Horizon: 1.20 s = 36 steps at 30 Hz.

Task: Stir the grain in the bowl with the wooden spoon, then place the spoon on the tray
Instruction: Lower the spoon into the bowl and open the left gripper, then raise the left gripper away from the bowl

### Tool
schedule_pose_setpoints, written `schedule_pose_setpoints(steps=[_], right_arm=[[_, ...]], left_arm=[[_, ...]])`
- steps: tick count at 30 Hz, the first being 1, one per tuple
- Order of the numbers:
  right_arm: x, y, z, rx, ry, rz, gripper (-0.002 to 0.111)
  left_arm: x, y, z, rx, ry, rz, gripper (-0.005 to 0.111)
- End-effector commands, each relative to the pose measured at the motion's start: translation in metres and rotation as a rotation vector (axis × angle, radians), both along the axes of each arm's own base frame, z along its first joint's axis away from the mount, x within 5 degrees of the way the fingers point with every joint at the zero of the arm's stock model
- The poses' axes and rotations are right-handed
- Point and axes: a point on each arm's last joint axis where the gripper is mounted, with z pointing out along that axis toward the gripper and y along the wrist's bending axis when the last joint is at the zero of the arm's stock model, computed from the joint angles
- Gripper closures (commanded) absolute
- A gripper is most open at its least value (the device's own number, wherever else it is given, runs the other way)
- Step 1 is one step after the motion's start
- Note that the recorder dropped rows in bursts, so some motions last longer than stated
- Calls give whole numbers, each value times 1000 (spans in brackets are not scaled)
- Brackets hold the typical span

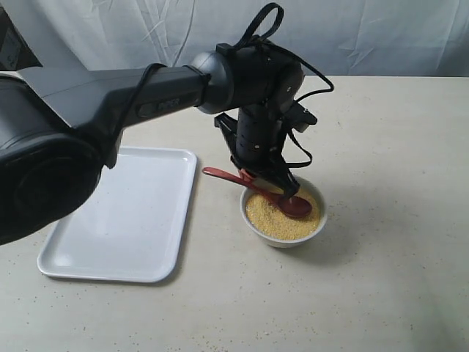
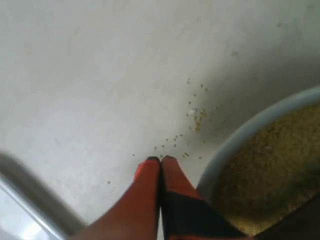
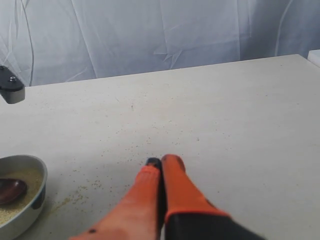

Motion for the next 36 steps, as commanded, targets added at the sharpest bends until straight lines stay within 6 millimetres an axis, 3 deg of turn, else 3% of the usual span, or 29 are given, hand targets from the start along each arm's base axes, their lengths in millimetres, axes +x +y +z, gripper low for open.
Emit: schedule_pose_setpoints(steps=[1,10,13,16,20,23,28,32,36], right_arm=[[0,0,1,-11,-13,-5,108],[0,0,1,-11,-13,-5,108],[0,0,1,-11,-13,-5,108],[0,0,1,-11,-13,-5,108],[0,0,1,-11,-13,-5,108],[0,0,1,-11,-13,-5,108],[0,0,1,-11,-13,-5,108],[0,0,1,-11,-13,-5,108],[0,0,1,-11,-13,-5,108]], left_arm=[[-4,2,13,1,8,33,107],[-3,6,37,-12,-51,37,107],[-3,10,61,-55,-96,42,107],[1,16,94,-224,-114,88,107],[16,43,136,-521,-55,241,107],[22,70,153,-655,-66,339,107],[-4,99,167,-832,-169,440,107],[-32,125,152,-1021,-280,585,107],[-60,162,108,-1067,-356,866,107]])
